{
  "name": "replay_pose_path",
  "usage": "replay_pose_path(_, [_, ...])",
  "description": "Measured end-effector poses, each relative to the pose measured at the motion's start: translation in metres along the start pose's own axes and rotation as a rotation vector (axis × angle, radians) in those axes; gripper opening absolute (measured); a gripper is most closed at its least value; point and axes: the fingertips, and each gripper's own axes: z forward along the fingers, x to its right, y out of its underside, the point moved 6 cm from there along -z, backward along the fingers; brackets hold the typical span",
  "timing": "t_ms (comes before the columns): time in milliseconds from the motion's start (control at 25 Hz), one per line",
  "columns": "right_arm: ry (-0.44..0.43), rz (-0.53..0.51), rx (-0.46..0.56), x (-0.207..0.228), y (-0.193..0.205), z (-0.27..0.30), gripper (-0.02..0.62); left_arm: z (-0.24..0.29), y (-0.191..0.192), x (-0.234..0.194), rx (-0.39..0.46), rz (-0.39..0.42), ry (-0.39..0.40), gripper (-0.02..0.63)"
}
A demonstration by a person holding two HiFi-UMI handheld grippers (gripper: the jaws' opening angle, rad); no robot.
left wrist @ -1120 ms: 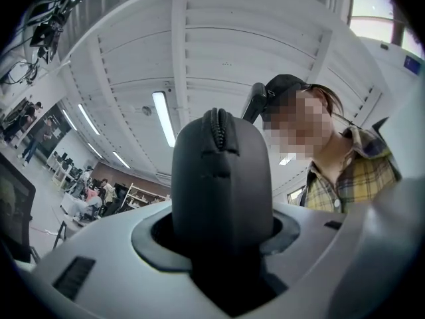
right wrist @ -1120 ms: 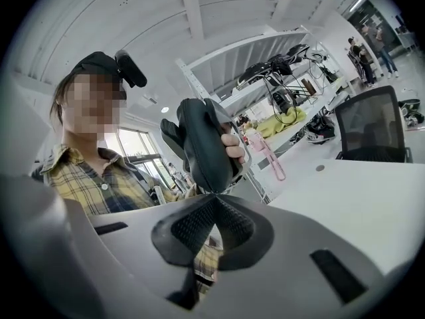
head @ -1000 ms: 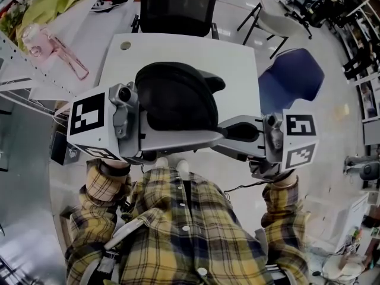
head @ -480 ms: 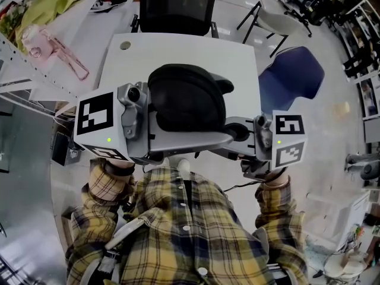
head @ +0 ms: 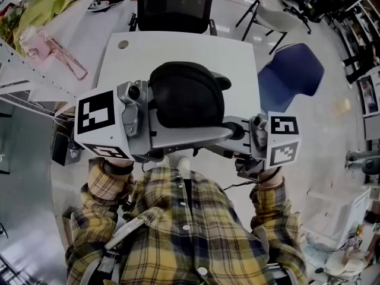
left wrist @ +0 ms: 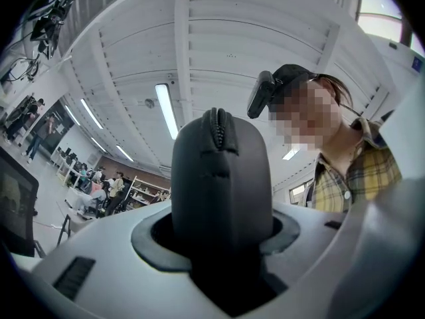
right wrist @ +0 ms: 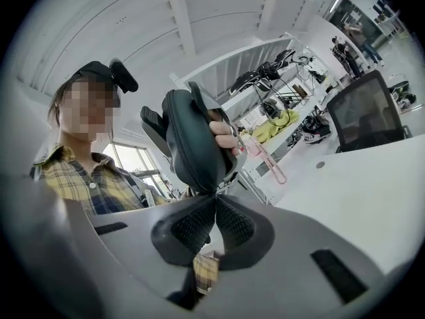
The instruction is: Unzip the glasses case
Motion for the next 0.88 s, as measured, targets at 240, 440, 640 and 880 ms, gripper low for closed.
replay_pose_path(240, [0.013, -0.030, 0.021, 0.001, 0.003, -0.005, 0.000, 0.000, 0.004, -0.003, -0.011, -0.010, -0.012, 0.247])
replay_pose_path(440, [0.053, -0.112, 0.030, -0.005, 0.003, -0.013, 0.000, -0.004, 0.003, -0.005, -0.043, 0.012, -0.056, 0.247])
replay_pose_path(640, [0.132, -0.142, 0.082, -0.007, -0.003, -0.028, 0.002, -0.013, -0.001, -0.011, -0.071, 0.032, -0.115, 0.247])
replay_pose_path(880, [0.321, -0.238, 0.150, -0.007, -0.018, -0.043, 0.012, -0.018, 0.002, -0.019, -0.135, 0.071, -0.193, 0.247])
